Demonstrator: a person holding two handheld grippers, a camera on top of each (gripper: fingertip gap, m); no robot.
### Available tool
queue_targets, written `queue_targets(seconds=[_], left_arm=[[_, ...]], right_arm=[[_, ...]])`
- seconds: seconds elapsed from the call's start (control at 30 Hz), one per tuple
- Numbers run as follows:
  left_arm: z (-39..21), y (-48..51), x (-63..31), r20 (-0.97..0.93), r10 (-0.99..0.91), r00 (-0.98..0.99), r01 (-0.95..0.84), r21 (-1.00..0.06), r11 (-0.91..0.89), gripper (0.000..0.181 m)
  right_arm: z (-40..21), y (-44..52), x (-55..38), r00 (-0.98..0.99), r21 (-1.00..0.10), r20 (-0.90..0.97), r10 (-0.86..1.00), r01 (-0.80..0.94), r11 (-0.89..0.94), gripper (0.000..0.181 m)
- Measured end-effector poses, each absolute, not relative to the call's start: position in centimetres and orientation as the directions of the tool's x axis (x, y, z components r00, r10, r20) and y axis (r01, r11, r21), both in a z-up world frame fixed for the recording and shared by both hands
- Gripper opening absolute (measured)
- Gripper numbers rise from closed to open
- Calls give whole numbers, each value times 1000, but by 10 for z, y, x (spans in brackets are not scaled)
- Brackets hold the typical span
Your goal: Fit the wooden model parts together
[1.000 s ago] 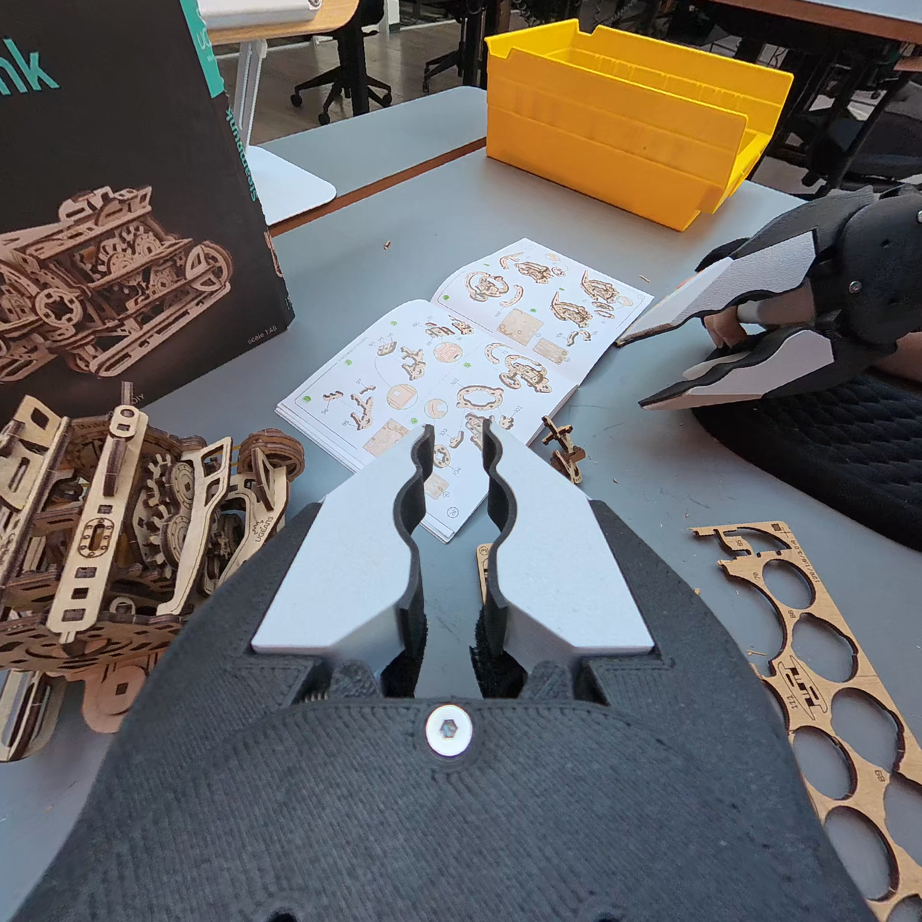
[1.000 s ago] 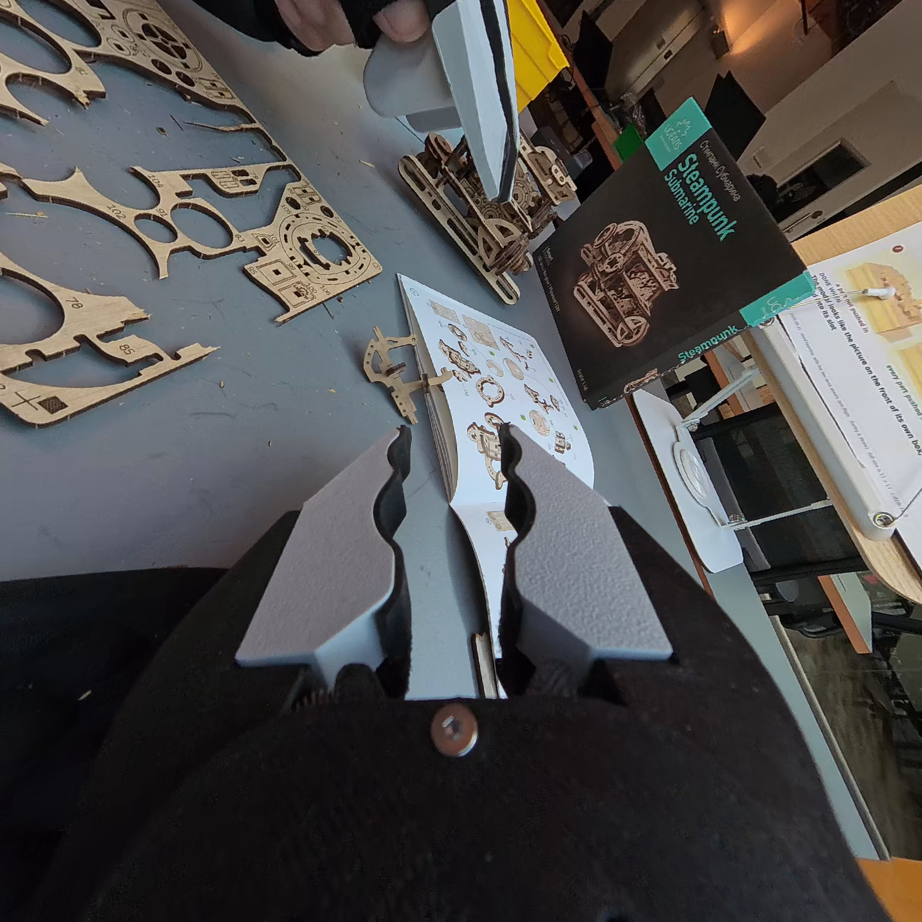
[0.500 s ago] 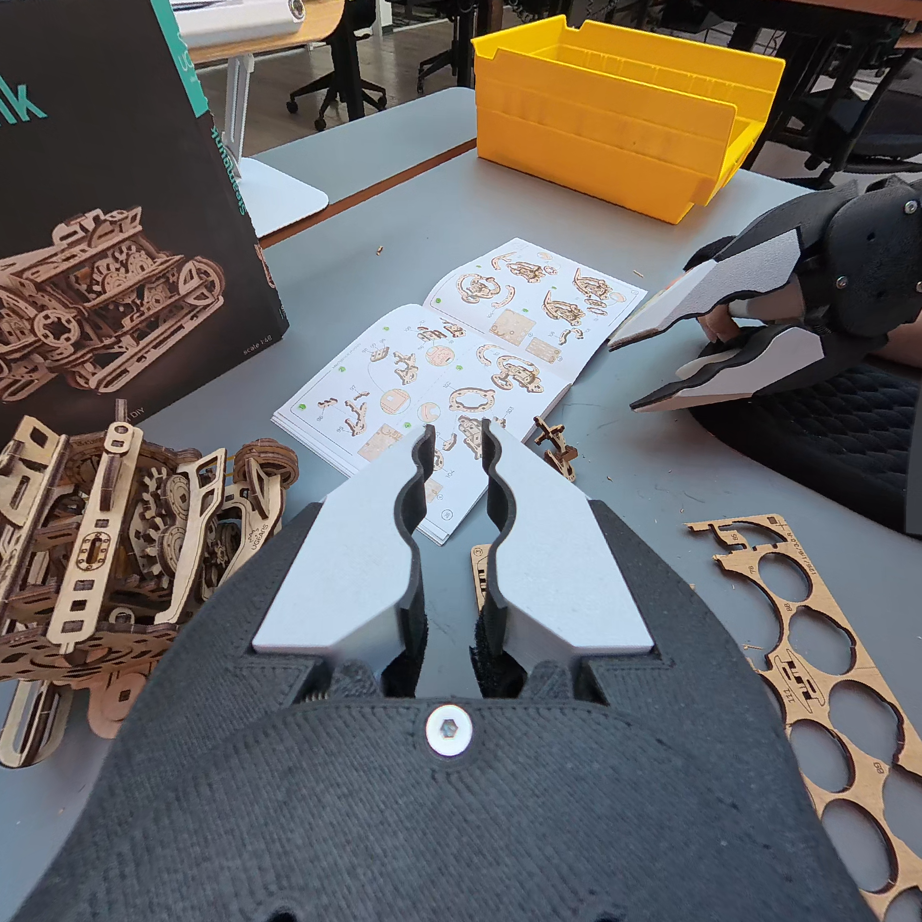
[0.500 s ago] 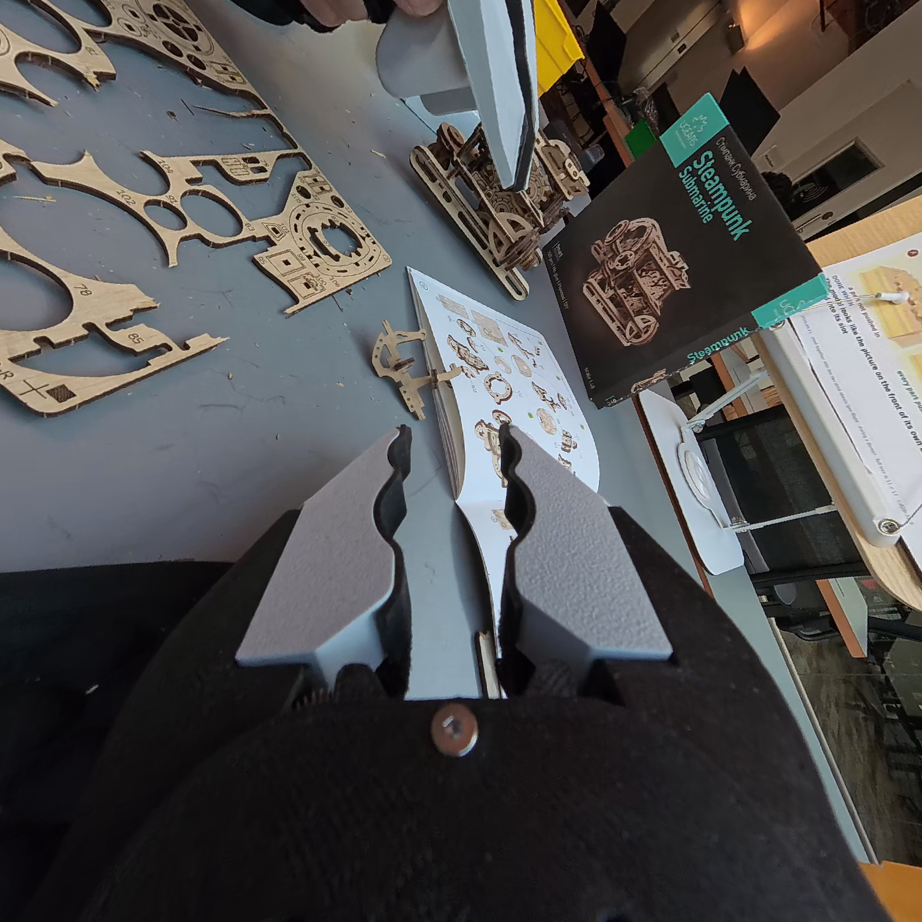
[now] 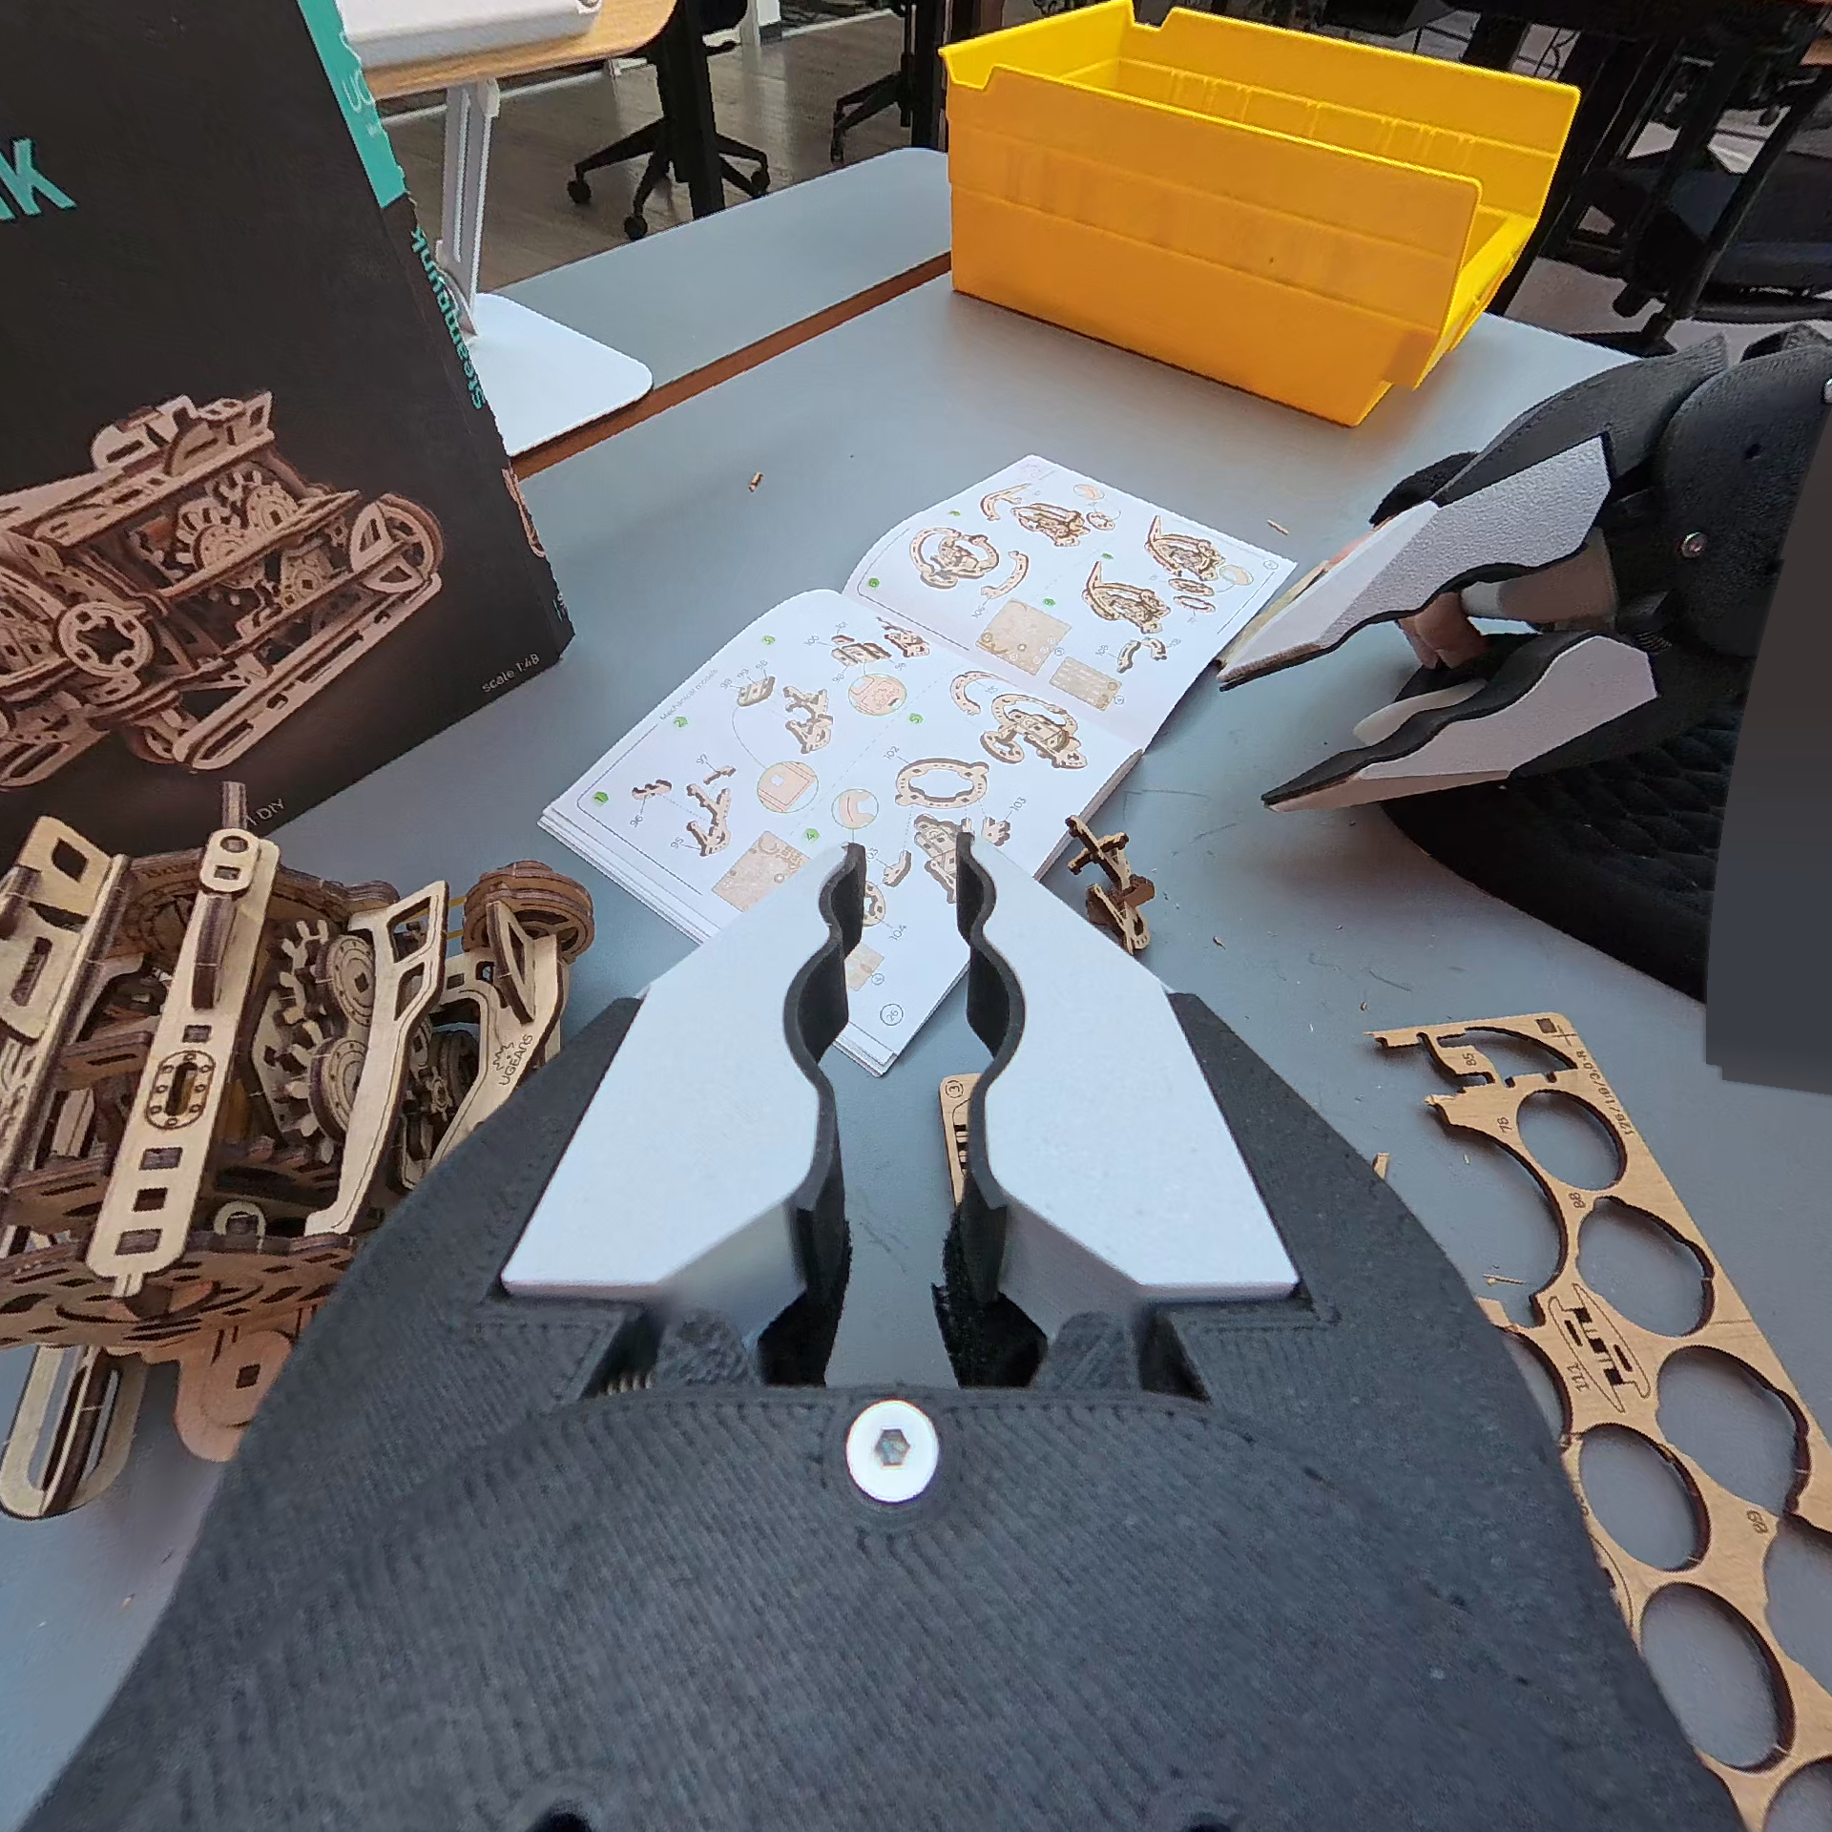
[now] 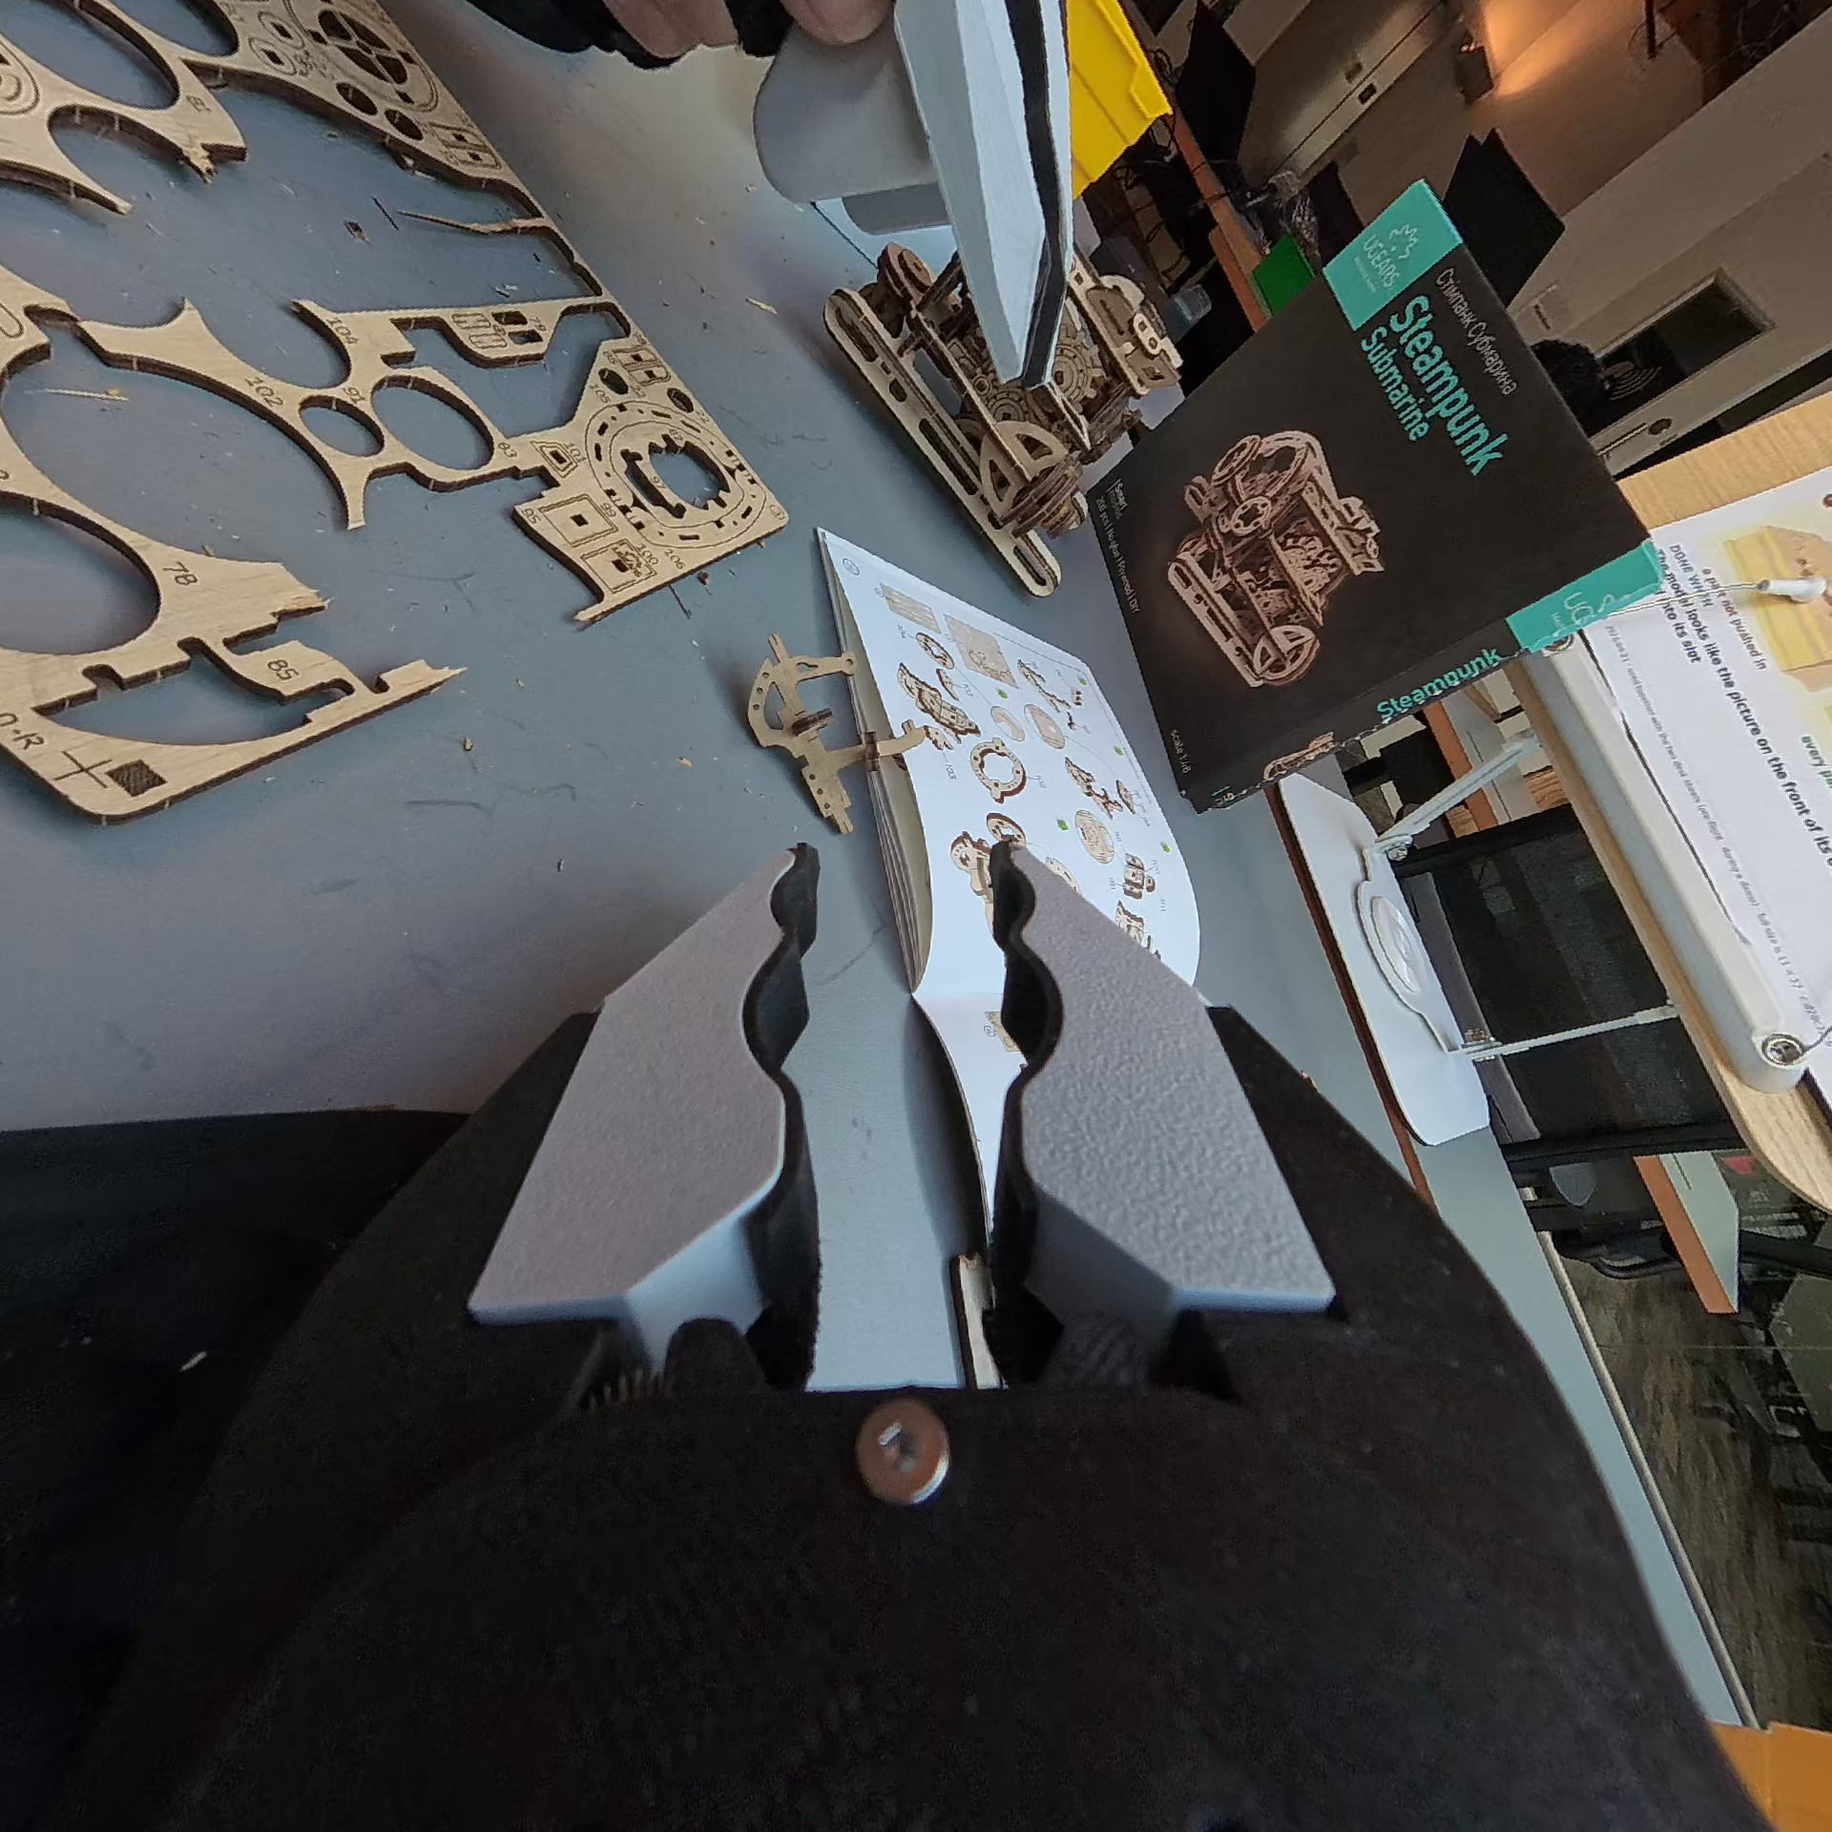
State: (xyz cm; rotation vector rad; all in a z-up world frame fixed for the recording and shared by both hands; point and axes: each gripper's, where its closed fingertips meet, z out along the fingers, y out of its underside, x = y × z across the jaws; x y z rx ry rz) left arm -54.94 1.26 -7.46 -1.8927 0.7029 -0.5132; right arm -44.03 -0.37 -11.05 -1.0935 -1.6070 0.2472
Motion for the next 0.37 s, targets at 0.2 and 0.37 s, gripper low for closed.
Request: queue_targets(seconds=[0.2,0.37], left_arm=[[-76,13,-550,34,-671,741,-252,-912,-325,16],[-80,13,-551,29,-668,744,-265,-905,-334,16]], right_arm=[[-111,-4,-440,48,-659,661,749,515,549,34],[-111,-3,-440,49,-667,650,758,514,539,33]])
